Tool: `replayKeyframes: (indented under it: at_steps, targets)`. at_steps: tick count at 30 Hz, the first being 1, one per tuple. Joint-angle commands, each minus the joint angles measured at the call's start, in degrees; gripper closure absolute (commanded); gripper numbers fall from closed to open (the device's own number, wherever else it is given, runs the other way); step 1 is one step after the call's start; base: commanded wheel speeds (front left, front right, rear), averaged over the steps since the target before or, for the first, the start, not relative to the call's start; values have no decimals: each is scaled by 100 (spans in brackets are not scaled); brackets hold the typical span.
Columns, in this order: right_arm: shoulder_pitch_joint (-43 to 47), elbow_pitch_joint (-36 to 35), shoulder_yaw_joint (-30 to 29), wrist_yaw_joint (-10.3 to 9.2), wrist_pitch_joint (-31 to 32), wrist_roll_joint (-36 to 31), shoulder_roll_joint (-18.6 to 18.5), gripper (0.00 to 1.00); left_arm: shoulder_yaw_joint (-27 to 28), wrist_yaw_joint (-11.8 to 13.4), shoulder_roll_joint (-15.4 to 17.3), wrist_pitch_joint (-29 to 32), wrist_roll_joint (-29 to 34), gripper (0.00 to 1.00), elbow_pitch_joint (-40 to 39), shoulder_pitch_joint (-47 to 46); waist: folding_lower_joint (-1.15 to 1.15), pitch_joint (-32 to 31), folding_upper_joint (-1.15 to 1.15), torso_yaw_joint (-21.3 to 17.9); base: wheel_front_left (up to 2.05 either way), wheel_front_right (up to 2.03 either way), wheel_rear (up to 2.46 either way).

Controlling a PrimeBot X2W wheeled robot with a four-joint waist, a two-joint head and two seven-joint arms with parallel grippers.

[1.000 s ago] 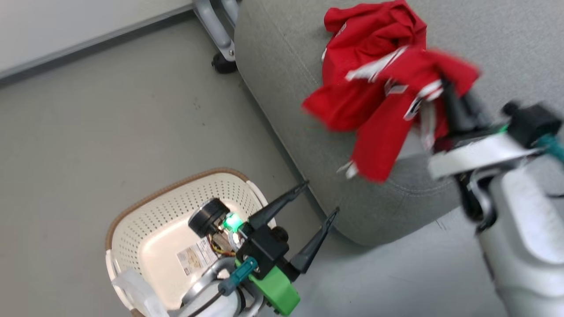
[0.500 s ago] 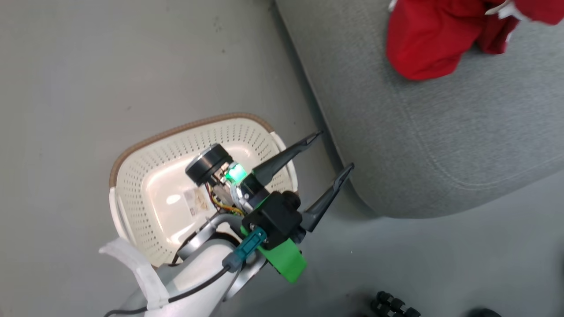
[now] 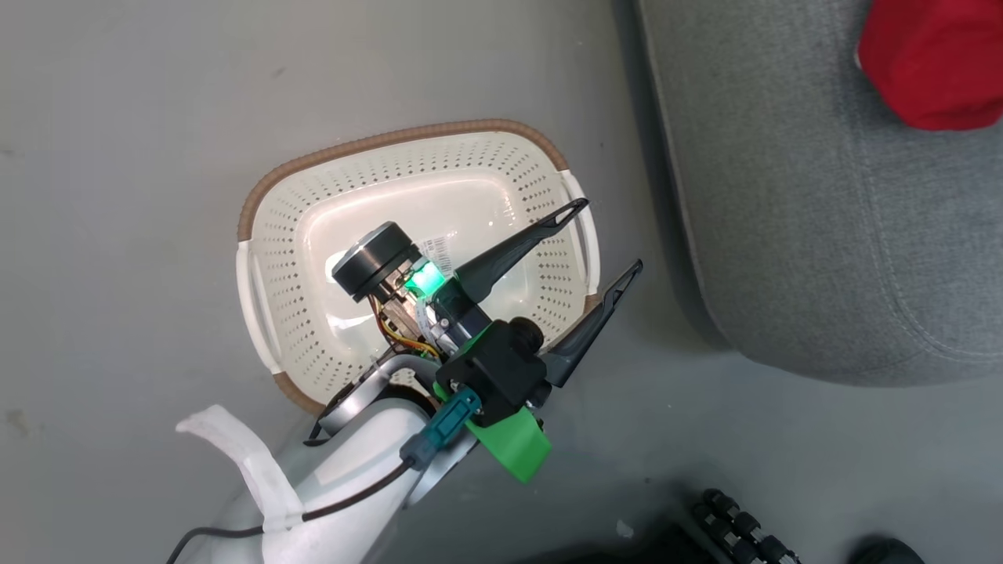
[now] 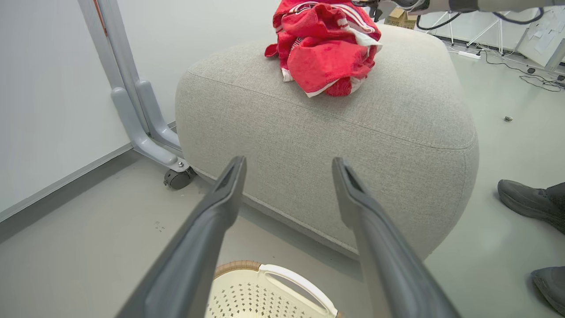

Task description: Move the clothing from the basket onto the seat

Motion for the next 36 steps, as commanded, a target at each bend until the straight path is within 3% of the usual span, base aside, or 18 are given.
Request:
replayKeyframes:
  at_steps: [1, 10, 19, 27, 36]
  targets:
    - [187, 23, -65, -3, -16, 27, 33, 0, -15, 31, -15, -60, -19, 0, 49, -74, -1, 47, 0, 96, 0, 0, 0]
    - [1271, -720, -413, -2, -16, -23, 335, 0, 4, 108, -67, -375, -180, 0, 364, 126, -1, -469, 0, 94, 0, 0, 0]
    - [2829, -2241, -407, -2, -17, -315, 1008, 0, 221, 467, -138, -724, -478, 0, 751, 663, -1, -1382, 0, 236, 0, 0, 0]
    - [4180, -3362, -147, -2, -17, -566, 1449, 0, 646, 710, -222, -839, -845, 0, 872, 1190, -1, -2097, 0, 564, 0, 0, 0]
    - [5156, -4176, 407, -2, 240, -761, 1851, 0, 1630, 1023, -225, -840, -1005, 0, 628, 1839, -1, -2682, 0, 954, 0, 0, 0]
